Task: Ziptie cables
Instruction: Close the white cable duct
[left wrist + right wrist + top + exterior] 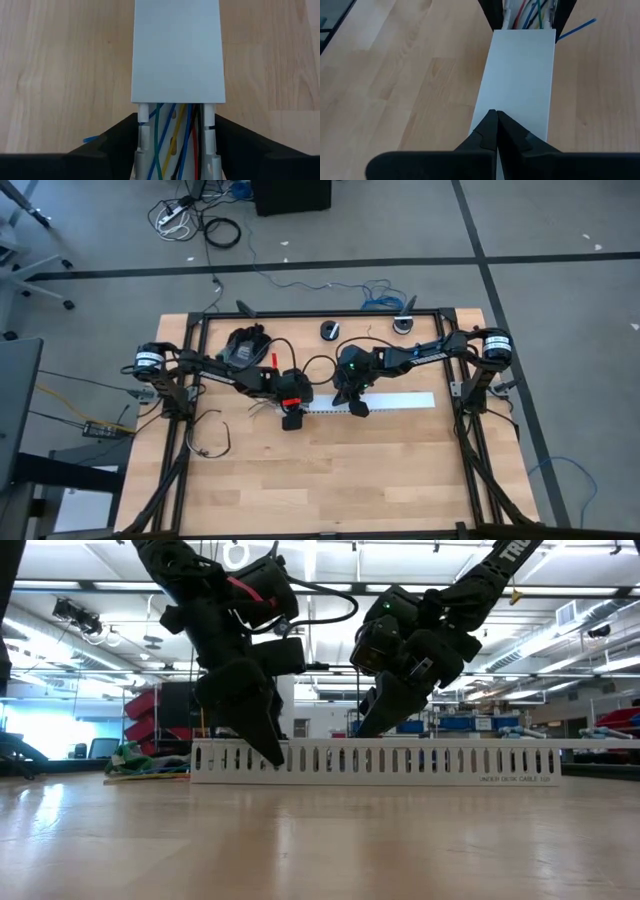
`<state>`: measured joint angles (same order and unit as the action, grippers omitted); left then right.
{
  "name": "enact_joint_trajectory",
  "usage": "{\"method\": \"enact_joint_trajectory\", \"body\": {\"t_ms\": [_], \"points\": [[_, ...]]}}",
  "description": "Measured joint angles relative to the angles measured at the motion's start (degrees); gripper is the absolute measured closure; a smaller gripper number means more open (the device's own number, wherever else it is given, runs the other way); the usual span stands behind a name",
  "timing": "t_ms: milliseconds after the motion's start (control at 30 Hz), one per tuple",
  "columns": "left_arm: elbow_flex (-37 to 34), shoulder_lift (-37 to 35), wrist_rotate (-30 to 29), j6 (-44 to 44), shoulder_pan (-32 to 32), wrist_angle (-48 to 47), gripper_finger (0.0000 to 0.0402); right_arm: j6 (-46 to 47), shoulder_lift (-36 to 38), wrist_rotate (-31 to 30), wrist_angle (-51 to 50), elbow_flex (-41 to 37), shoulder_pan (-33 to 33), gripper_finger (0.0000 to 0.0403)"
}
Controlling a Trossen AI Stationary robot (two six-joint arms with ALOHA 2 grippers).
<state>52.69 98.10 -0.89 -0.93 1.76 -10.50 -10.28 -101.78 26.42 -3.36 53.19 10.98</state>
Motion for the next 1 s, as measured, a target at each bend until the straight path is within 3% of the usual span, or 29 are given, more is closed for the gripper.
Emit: {"method": "enact_joint_trajectory", "body": {"t_ms": [767, 1000], "points": [[0.0, 0.1, 0.3, 0.2, 0.0, 1.4, 0.0176, 0.0, 2.5, -0.9, -0.4, -0.1, -0.1, 0.04], [0.2, 0.0, 0.3, 0.3, 0.0, 0.9, 0.0176, 2.0, 10.8, -6.1, -3.4, -0.1, 0.0, 0.0345]]}}
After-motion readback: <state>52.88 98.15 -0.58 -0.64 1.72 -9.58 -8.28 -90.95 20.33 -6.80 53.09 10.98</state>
